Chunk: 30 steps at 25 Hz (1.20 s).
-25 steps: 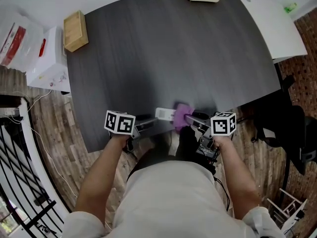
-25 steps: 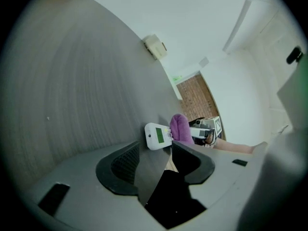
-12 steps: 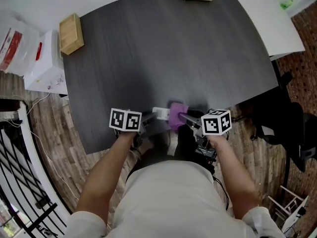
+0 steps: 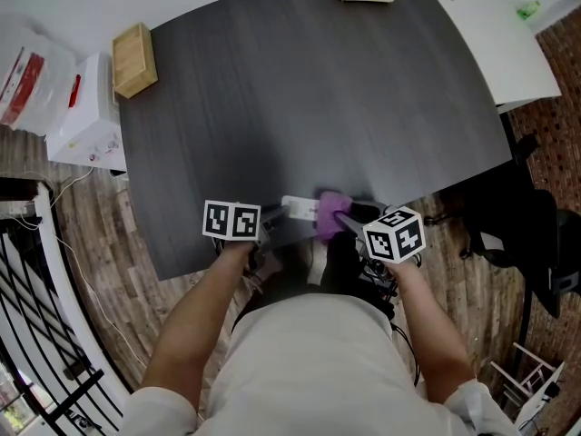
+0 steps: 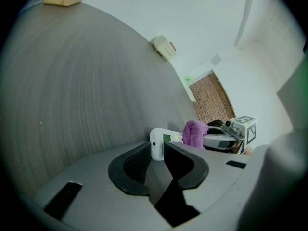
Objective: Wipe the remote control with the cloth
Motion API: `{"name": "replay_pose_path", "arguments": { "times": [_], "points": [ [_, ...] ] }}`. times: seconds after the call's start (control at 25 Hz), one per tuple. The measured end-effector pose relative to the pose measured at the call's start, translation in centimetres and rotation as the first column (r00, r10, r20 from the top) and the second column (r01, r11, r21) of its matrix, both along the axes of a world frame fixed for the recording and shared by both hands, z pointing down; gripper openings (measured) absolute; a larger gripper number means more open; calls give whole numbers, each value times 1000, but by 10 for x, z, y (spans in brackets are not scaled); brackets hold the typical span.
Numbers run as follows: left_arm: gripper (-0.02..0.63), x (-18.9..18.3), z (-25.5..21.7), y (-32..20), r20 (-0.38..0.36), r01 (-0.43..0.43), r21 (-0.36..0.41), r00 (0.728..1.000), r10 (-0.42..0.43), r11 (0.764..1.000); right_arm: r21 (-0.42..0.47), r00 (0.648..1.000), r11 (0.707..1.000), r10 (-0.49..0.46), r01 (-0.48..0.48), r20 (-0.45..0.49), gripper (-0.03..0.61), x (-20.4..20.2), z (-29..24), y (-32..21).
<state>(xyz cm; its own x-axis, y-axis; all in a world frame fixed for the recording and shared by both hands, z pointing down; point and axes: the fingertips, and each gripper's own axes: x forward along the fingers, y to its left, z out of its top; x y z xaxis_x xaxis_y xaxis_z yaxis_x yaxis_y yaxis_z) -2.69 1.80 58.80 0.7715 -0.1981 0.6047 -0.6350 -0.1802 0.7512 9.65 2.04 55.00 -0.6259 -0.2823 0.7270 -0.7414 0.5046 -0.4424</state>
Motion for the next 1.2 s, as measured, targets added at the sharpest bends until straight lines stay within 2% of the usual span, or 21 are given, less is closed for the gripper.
{"name": "replay_pose_path", "arguments": {
  "times": [0.2,0.4,0.52,0.64,0.84,0.92,1.0,1.12,1.2],
  "points": [
    [87,1,0,0,1,0,4,1000,0,1000,7,998,999,54,-54,-44,130,13,-1,-1],
    [89,0,1,2,12,-23,19,1000,23,1000,43,969,984,176,-171,-174,127,56,2,-6],
    [89,-2,-2,3,33,-69,47,997,68,997,41,965,976,219,-215,-146,127,64,-6,-7],
    [98,-2,-7,1,-2,-88,52,996,88,995,21,975,985,174,-173,-136,127,47,-6,-3],
    [109,5,-5,0,-35,-82,23,996,82,996,4,978,997,76,-77,-192,127,20,9,2],
    [109,8,-6,-1,-72,-66,12,995,66,998,15,977,999,44,-42,-207,127,12,11,1],
    [109,10,-12,-1,-151,-55,-6,987,53,998,31,979,999,30,-24,-204,127,9,11,-2],
    [107,11,-28,0,-332,-28,-53,943,9,998,61,985,998,31,-21,-172,127,10,10,-5],
    [101,11,-37,-1,-416,-16,-73,909,-16,997,79,989,996,42,-30,-143,127,11,10,-6]
  ]
}}
